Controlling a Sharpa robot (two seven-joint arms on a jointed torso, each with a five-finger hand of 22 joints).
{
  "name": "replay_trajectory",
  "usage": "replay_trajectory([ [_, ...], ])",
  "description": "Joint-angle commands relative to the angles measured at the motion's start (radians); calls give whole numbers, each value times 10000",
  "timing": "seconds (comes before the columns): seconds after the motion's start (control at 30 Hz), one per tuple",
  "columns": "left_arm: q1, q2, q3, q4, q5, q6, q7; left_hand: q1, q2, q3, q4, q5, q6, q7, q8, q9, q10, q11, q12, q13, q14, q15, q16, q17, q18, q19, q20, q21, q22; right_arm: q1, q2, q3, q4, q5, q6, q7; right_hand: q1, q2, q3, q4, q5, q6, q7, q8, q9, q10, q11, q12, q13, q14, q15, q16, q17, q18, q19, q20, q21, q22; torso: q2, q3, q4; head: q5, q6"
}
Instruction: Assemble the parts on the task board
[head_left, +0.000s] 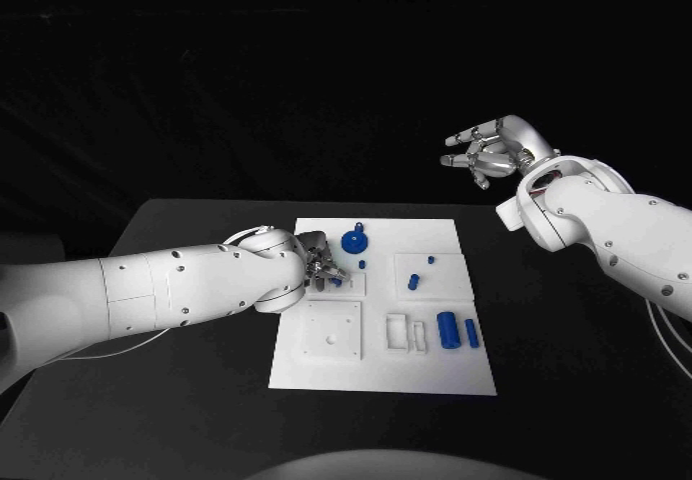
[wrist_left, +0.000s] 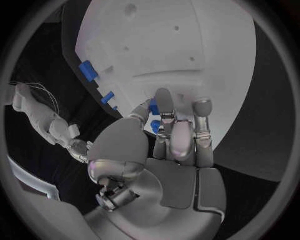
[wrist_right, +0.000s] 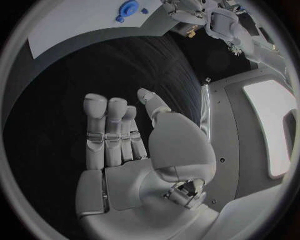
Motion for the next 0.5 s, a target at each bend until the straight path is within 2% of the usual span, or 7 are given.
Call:
replay_trajectory([
  [0.03,-31,11,5,6,-94,30,18,417,495,44,17,-38,1618,-1114,31,-14,306,-259,23,-10,18,-9,2,-9,81,-19,83,26,333,-4,0,5,18,-92,116,39,-96,29,21,41,27,56,13,-37,-16,27,-38,45,8,68,-24,-68,8,101,509,-51,51,-12,5,-1,-9,-7,-5],
  [0.33,-106,39,4,-16,-157,71,12,418,504,29,58,-95,1601,-1110,31,-18,307,-258,17,-13,12,-10,-11,-46,87,-24,83,9,329,-7,-12,5,20,-91,119,39,-117,35,17,50,32,57,12,-37,-16,29,-38,46,11,69,-24,-70,10,102,509,-51,50,-19,1,4,-10,-22,-43],
  [0.5,-122,33,4,0,-194,139,-3,418,504,29,58,-95,1601,-1110,31,-18,307,-258,17,-13,12,-10,-11,-46,87,-24,83,9,329,-11,-13,5,18,-91,122,40,-117,35,17,50,32,57,12,-37,-16,29,-38,46,11,69,-24,-70,10,102,509,-51,50,-19,2,10,-8,-26,-15],
])
